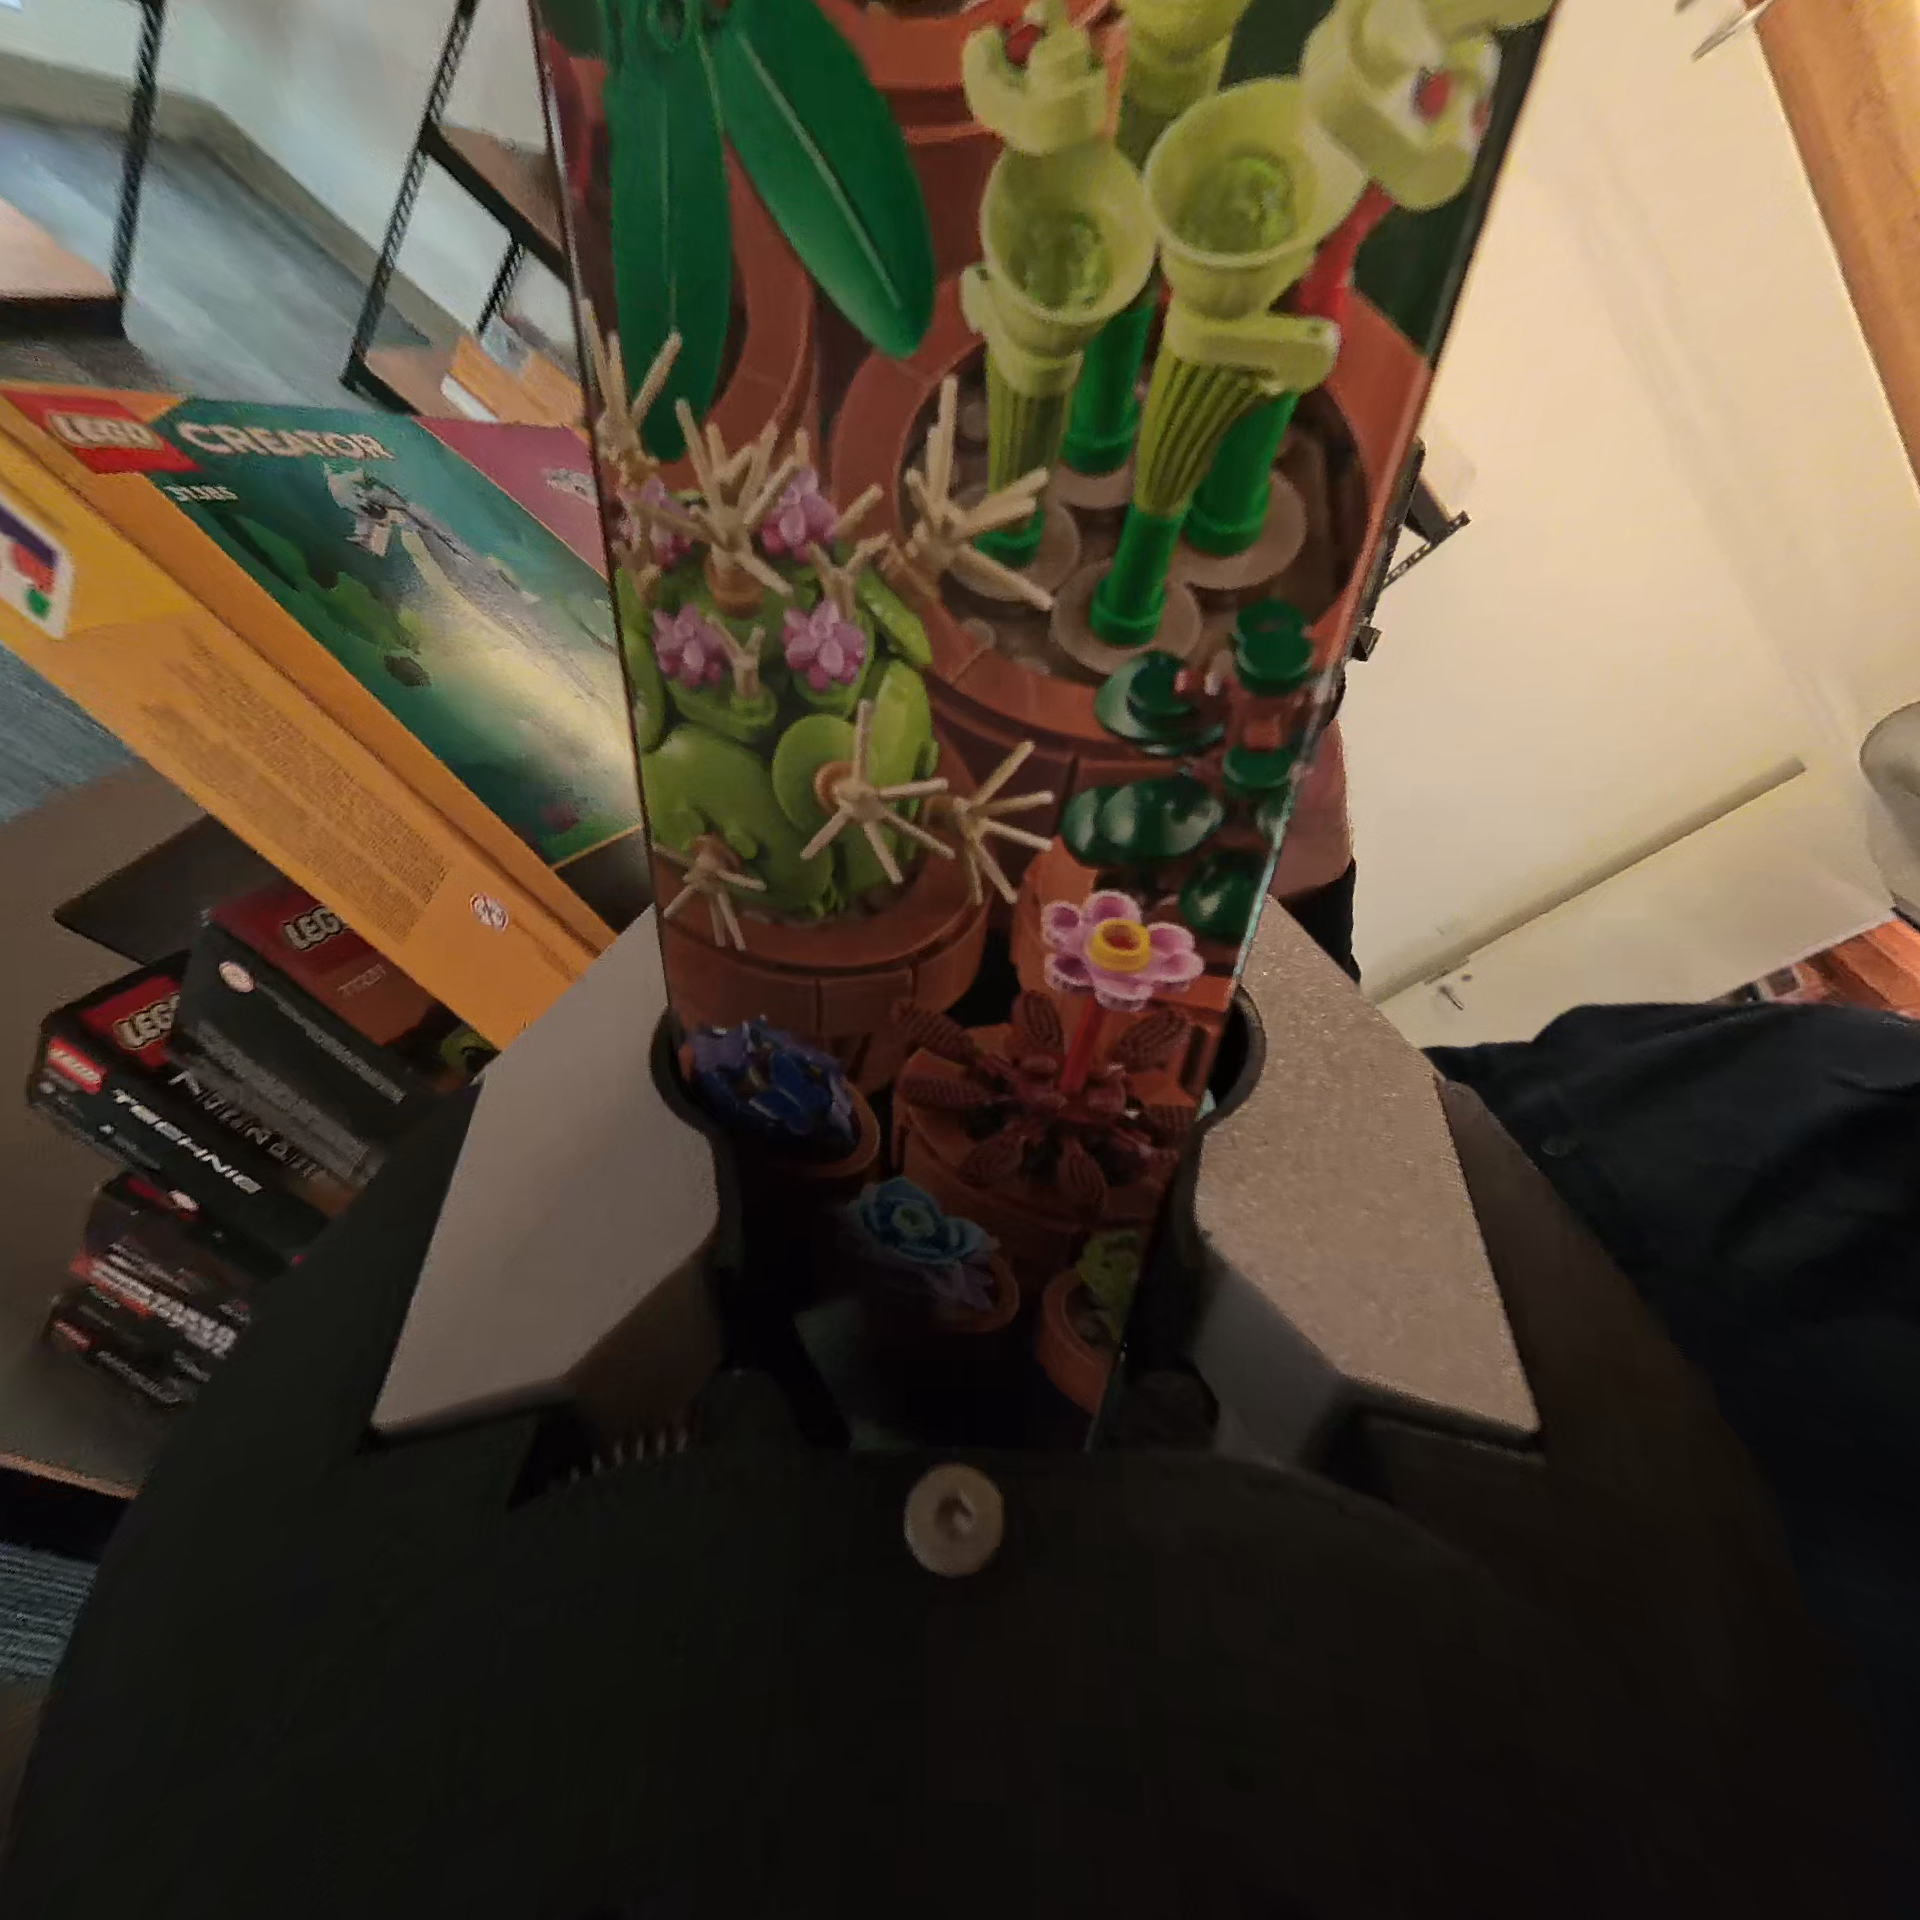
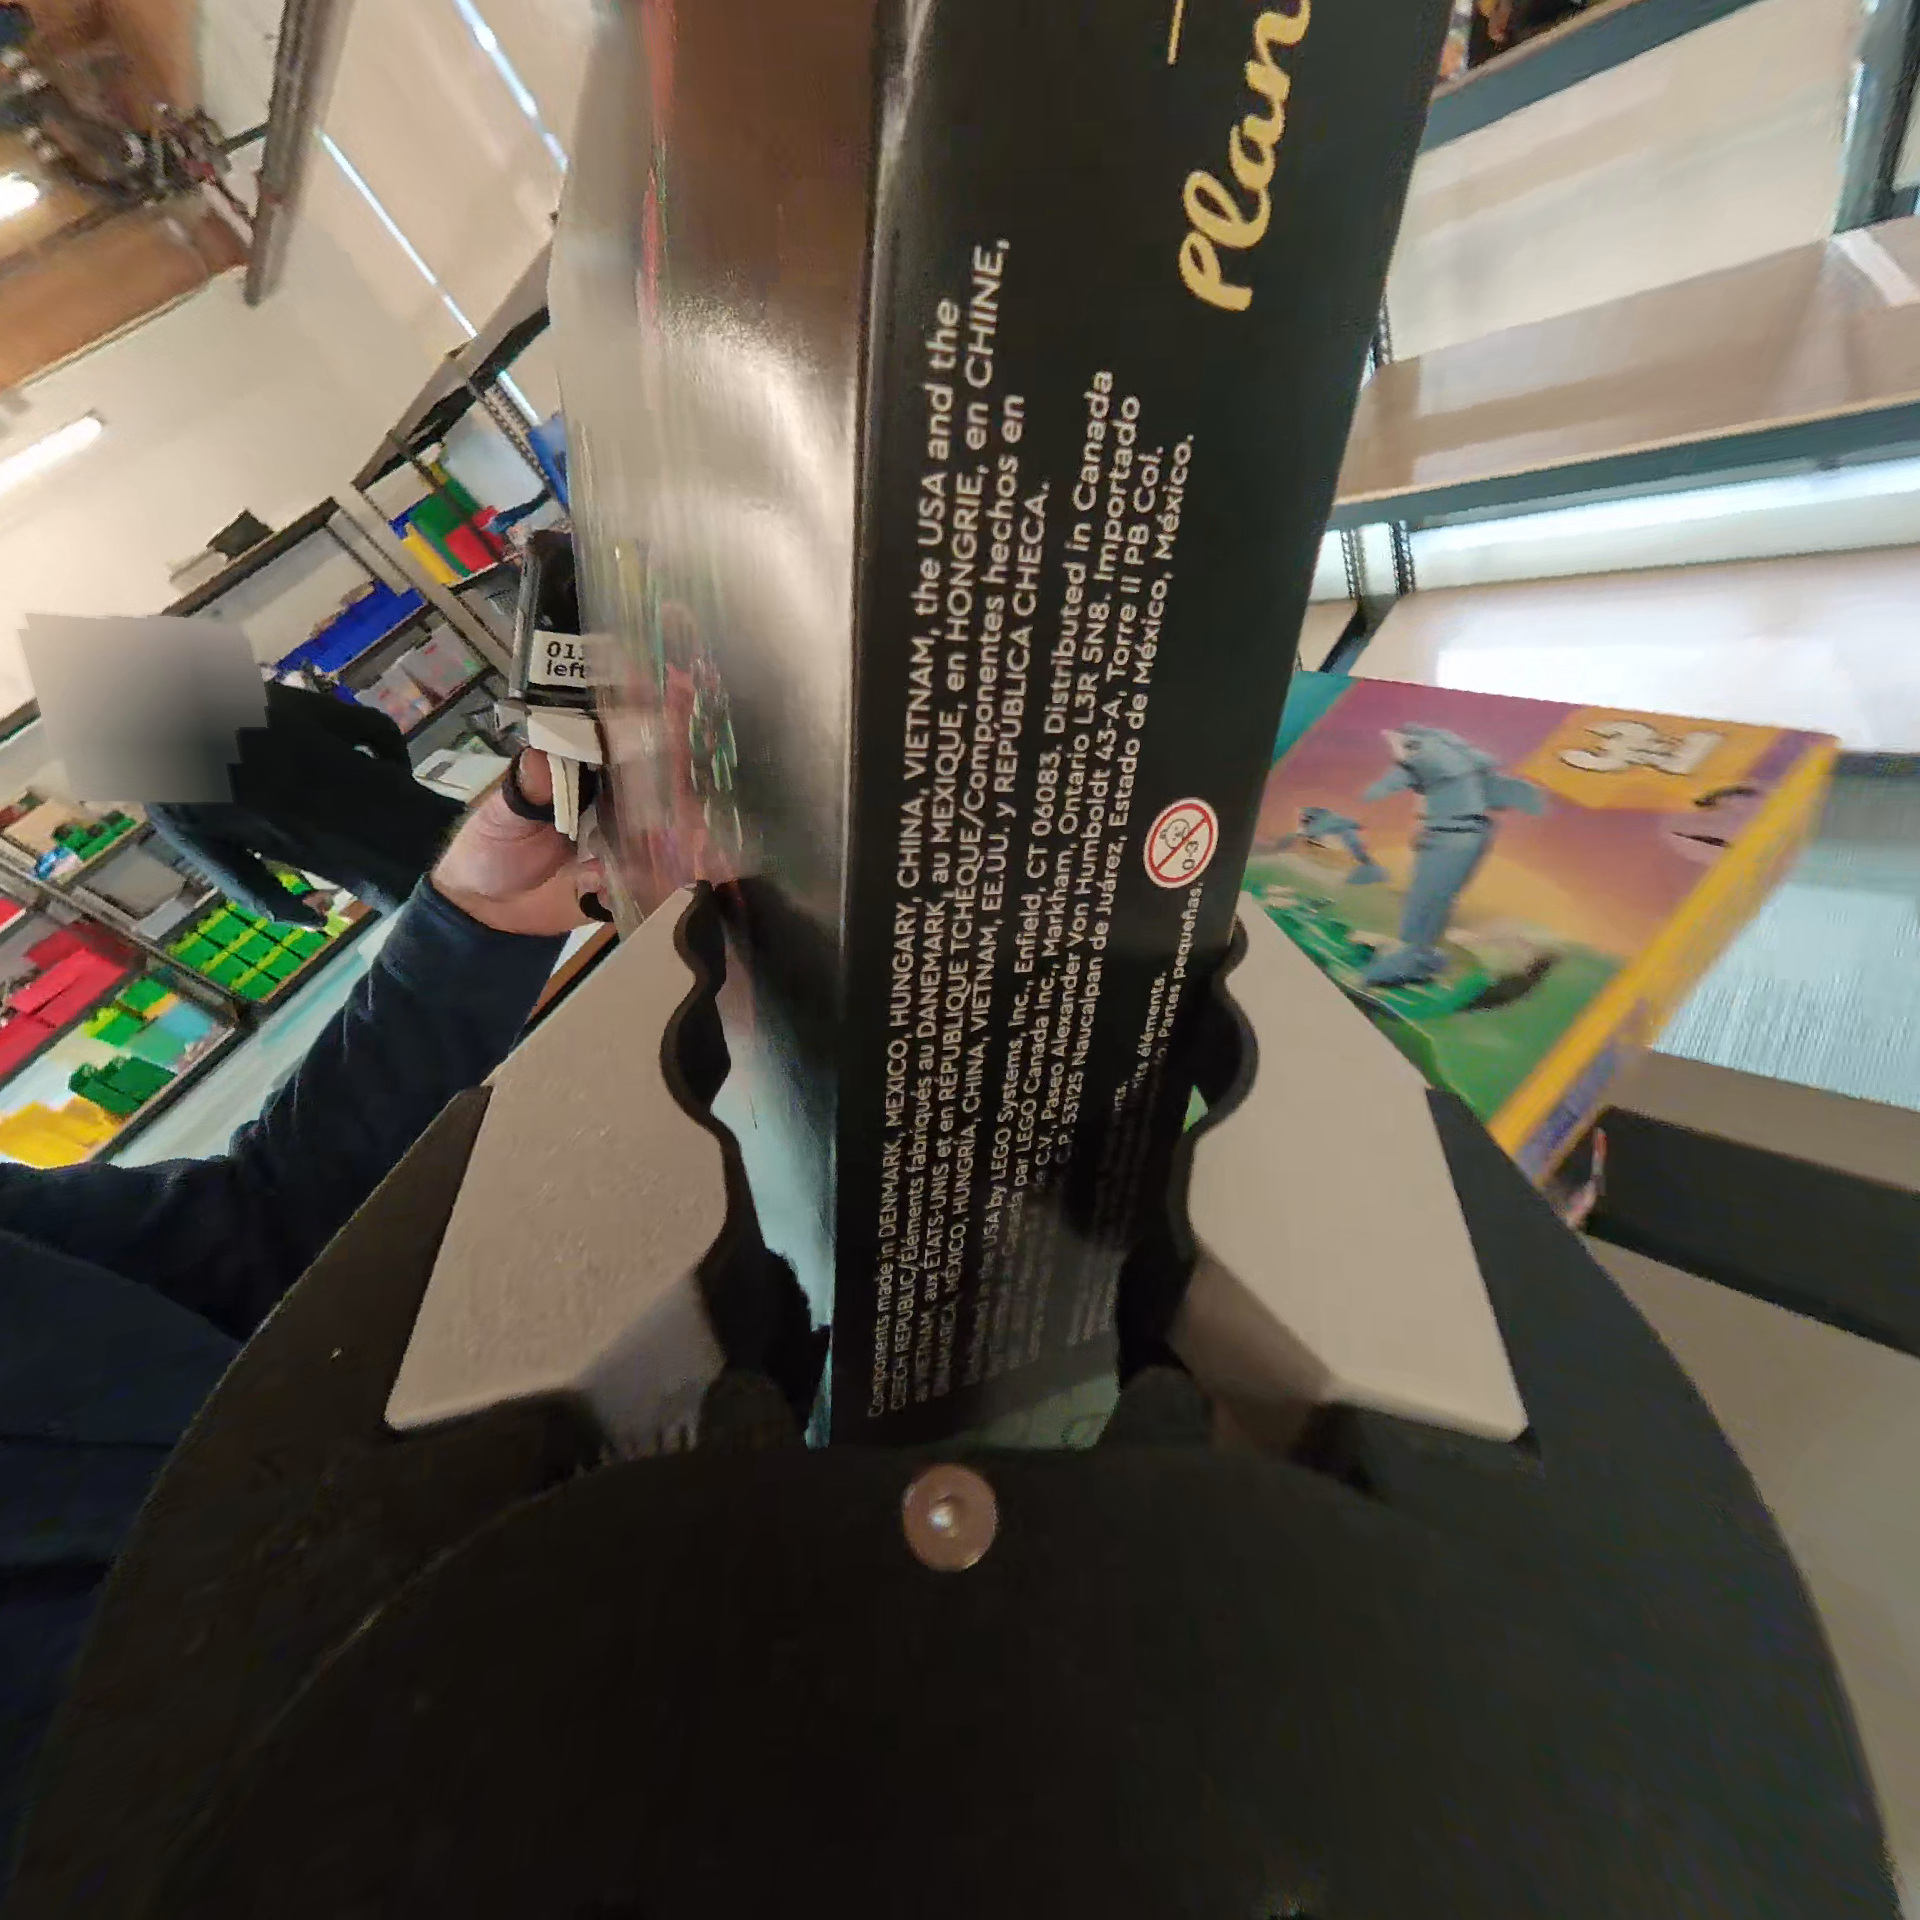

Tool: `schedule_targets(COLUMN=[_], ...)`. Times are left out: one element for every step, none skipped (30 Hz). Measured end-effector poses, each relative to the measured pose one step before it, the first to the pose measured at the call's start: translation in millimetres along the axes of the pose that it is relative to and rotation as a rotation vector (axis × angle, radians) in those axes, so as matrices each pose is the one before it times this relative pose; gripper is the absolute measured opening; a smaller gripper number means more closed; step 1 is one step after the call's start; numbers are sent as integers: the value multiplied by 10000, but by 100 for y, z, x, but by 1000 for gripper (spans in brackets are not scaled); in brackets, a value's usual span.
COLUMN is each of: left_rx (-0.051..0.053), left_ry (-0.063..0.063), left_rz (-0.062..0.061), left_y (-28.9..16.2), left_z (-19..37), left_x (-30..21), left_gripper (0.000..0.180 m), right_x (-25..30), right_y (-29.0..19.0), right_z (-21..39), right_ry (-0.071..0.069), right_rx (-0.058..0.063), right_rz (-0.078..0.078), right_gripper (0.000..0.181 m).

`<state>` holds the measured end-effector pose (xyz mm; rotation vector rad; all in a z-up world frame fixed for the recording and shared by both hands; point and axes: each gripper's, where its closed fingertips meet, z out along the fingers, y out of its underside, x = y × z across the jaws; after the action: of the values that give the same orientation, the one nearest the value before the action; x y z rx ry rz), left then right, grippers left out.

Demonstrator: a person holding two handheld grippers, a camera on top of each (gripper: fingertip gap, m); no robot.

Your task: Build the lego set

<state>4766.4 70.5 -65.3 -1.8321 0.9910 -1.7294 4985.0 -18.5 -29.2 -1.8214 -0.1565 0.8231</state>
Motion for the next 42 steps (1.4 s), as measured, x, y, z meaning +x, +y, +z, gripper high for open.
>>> schedule_targets(left_rx=[-126, -131, -100, -85, -124, -151, -179, -285, -415, -275, 16, -43, 211, 238, 189, 39, 63, 50, 41, 64, 74, 73, 10, -33, -59, -70, -42, -74, -31, 16, 46, 62, 22, -30, -20, -53, -272, -436, -263, -69, -326, -399], left_ry=[-5, -28, -56, -66, -49, -56, -94, -139, -213, -145, 20, 171, 468, 405, 307, 152, 99, 75, 7, 30, 30, -7, -36, -52, -29, -8, 38, 69, 142, 140, 131, 121, 155, 88, 58, 9, -213, -416, -238, 5, 57, -103], left_rz=[-192, -210, -193, -130, -154, -209, -187, -144, -108, -90, -187, -249, -336, -254, -202, -33, 18, 91, -16, -59, -52, -31, 43, 89, 79, 90, 22, 20, -49, -69, -75, -70, -58, -45, -30, -68, -35, -88, -57, 72, 134, 142], left_y=[-274, -190, -164, -134, -49, 20, 103, 327, 576, 423, 70, 176, -195, -232, -143, 42, -27, -3, 5, -61, -97, -68, 29, 64, 91, 107, 85, 153, 65, 29, 25, -4, -21, 15, 20, 62, 383, 648, 401, 126, 542, 661], left_z=[1022, 936, 834, 717, 608, 538, 495, 502, 528, 453, 269, 220, -112, -259, -242, -130, -95, -16, 27, 42, 10, -2, 14, 19, 40, 41, 22, -5, -83, -117, -108, -104, -186, -220, -204, -155, -10, 180, 168, -111, -169, -39], left_x=[-473, -421, -395, -363, -350, -420, -526, -636, -807, -719, -535, -409, 4, 44, 24, -31, 43, 118, -1, 18, 29, 24, 84, 112, 141, 97, 86, 96, 155, 117, 73, 8, 95, 34, 28, -10, -301, -687, -485, -7, 259, 109], left_gripper=[93, 93, 93, 93, 93, 94, 95, 96, 97, 97, 95, 96, 95, 96, 96, 98, 98, 100, 99, 102, 101, 102, 104, 105, 106, 107, 109, 110, 111, 113, 115, 117, 118, 119, 120, 125, 134, 151, 156, 153, 150, 150], right_x=[1084, 1097, 1044, 937, 883, 906, 974, 1082, 1169, 1100, 745, 551, 496, 479, 344, 119, -8, -34, 22, 46, -46, -138, -167, -111, -56, 55, 261, 304, 232, 224, 206, -23, -96, -69, 24, -34, -124, -154, -97, -37, -79, -32], right_y=[-71, -72, -22, -1, 0, 177, 355, 449, 544, 641, 346, 239, 271, 194, 0, -116, -107, -65, -12, 9, -119, -94, -92, -143, -172, 41, 178, 262, 331, 341, 219, 116, -154, -308, -8, 266, 181, -90, -165, 83, 110, -18], right_z=[-345, -259, -161, -99, -32, 67, 193, 321, 491, 569, 487, 473, 507, 443, 298, 202, 95, 3, -25, -5, 20, 15, -16, -72, -88, -60, -41, 10, 17, -19, -98, -152, -238, -284, -119, 68, 163, 99, 13, 11, -13, -72], right_ry=[16, 40, 62, 21, -18, -37, -21, 52, 166, 183, 30, -90, -165, -216, -281, -262, -147, -47, 14, 29, -19, -67, -91, -72, -65, -11, 92, 124, 85, 107, 150, 11, -39, 6, 42, -33, -122, -111, 21, 32, -26, -26], right_rx=[5, -1, -50, -93, -105, -213, -317, -341, -367, -434, -246, -175, -146, -52, 60, 172, 140, 76, -18, -49, 42, 29, -1, 48, 88, -31, -95, -129, -149, -143, -74, -41, 84, 173, -13, -176, -98, 96, 150, -45, -66, 52], right_rz=[219, 241, 185, 167, 173, 240, 247, 173, 88, 68, 56, 152, 171, 138, 237, 229, 11, -48, -29, -5, 11, 14, 4, 34, 36, 23, 17, 9, 25, 1, -118, -122, -75, -148, -136, -12, 105, 81, -54, -4, -9, 10], right_gripper=[90, 91, 91, 92, 92, 92, 93, 95, 99, 102, 107, 113, 116, 114, 110, 109, 109, 110, 110, 111, 112, 114, 117, 117, 118, 120, 120, 120, 123, 124, 122, 121, 120, 118, 116, 115, 118, 120, 119, 118, 119, 118])
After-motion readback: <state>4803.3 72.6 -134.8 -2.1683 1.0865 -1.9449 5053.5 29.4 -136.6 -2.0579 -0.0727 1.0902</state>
